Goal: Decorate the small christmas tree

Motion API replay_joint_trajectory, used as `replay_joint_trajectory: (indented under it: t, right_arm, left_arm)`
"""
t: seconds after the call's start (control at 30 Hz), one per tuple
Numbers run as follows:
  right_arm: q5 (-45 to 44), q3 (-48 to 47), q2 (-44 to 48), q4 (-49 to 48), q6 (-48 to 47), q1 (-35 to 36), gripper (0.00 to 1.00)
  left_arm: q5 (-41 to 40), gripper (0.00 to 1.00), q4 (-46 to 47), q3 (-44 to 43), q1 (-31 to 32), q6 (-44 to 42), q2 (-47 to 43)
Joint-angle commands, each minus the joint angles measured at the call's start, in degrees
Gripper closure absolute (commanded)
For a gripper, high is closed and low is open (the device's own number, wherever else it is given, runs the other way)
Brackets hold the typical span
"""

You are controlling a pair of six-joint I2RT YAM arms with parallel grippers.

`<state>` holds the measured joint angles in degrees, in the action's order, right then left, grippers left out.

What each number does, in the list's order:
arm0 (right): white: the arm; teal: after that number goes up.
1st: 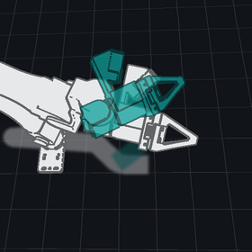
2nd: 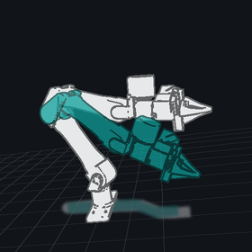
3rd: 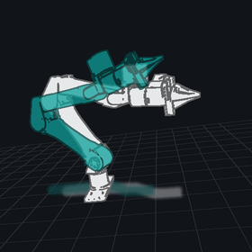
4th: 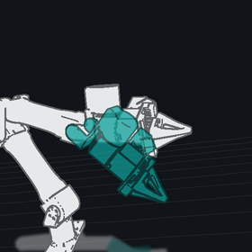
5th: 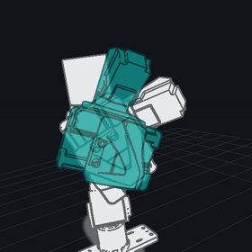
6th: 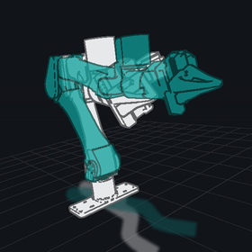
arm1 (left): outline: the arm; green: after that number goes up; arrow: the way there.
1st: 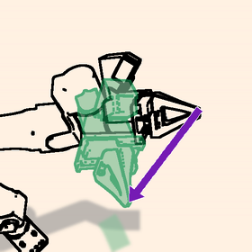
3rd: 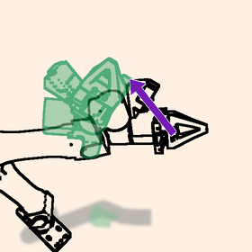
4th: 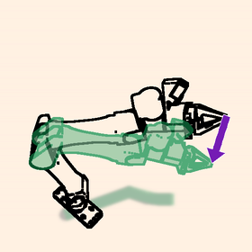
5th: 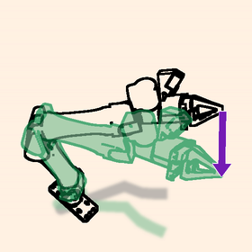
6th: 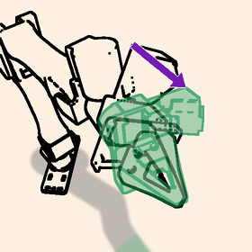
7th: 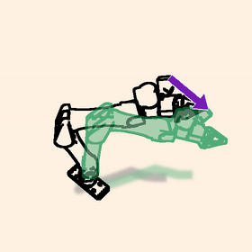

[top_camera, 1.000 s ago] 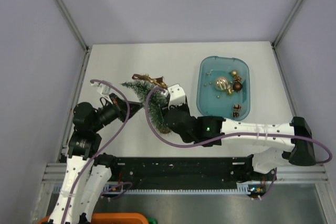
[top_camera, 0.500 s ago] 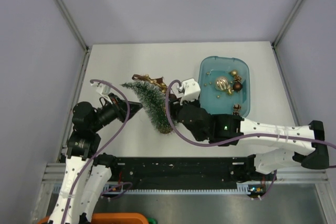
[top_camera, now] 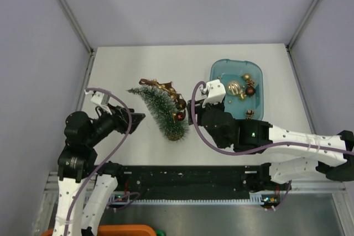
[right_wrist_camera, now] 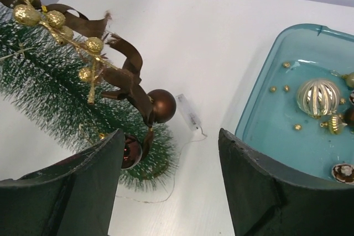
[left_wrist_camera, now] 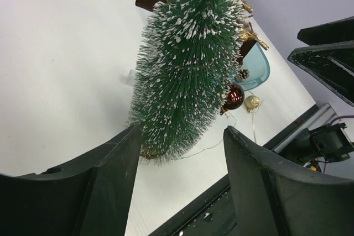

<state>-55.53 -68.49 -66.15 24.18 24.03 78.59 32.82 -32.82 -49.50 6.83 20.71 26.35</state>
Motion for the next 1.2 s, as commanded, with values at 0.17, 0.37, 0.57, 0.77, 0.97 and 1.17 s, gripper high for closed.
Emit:
replay_joint_trajectory:
  t: [0.17, 0.37, 0.57, 0.77, 0.97, 1.17]
  right_arm:
    - [2.6, -3.0, 5.4, 4.6, -1.1, -6.9, 0.19]
    - [8.8, -1.9, 8.7, 5.4, -0.6, -14.3, 0.01]
    - [8.5, -2.2, 8.4, 5.8, -1.5, -15.0, 0.01]
    - [9.5, -3.0, 7.6, 8.8, -1.0, -17.9, 0.01]
    - [15.7, -3.1, 7.1, 10.4, -0.3, -25.3, 0.01]
    - [20.6, -1.8, 8.0, 9.4, -0.3, -31.3, 0.01]
  left_arm:
    - [-12.1, 0.24, -18.4, -10.8, -0.3, -11.4, 1.2]
    - [-35.7, 0.27, -21.9, -11.9, -0.4, -12.7, 6.1]
    - [-45.7, 0.27, -17.6, -8.3, -0.3, -15.0, 3.8]
    - [-42.0, 0.20, -17.1, -8.6, -0.4, -15.6, 4.0]
    - [-44.8, 0.15, -18.8, -9.0, -0.4, -15.2, 11.1]
    - [-48.5, 0.20, -20.7, -11.7, -0.4, -14.6, 16.0]
